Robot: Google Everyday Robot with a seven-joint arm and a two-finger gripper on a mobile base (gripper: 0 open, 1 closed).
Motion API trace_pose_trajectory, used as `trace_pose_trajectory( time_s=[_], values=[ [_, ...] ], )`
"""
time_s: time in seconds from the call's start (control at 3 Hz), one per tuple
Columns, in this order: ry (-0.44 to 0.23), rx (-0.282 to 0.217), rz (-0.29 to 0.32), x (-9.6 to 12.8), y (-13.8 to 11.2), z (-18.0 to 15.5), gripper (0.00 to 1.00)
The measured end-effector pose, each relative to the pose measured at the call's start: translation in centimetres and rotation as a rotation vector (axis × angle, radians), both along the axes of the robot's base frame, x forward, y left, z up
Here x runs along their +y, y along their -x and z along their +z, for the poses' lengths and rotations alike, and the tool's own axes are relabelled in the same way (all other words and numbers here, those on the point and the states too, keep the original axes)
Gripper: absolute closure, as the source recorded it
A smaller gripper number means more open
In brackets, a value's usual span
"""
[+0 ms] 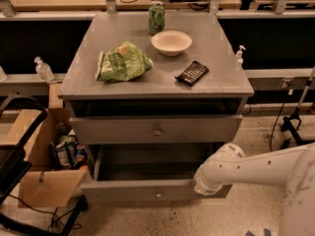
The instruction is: Open middle drawer
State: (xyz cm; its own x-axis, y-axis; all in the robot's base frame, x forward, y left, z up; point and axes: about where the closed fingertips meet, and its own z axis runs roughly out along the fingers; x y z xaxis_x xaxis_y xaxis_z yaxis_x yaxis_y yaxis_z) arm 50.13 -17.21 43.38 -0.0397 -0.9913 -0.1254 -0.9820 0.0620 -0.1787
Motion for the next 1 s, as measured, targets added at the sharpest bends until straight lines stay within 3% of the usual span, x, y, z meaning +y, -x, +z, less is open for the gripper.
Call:
trace_pose_trajectory(
  time_s=[0.33,0.67,1.0],
  values=[
    [0.0,0.0,0.0,0.0,-0.1,0.0,1.0],
    [-0.014,0.035,0.027,0.4,3.1,0.6,1.0],
    [-0.014,0.035,0.027,0.4,3.1,0.6,1.0]
  ],
)
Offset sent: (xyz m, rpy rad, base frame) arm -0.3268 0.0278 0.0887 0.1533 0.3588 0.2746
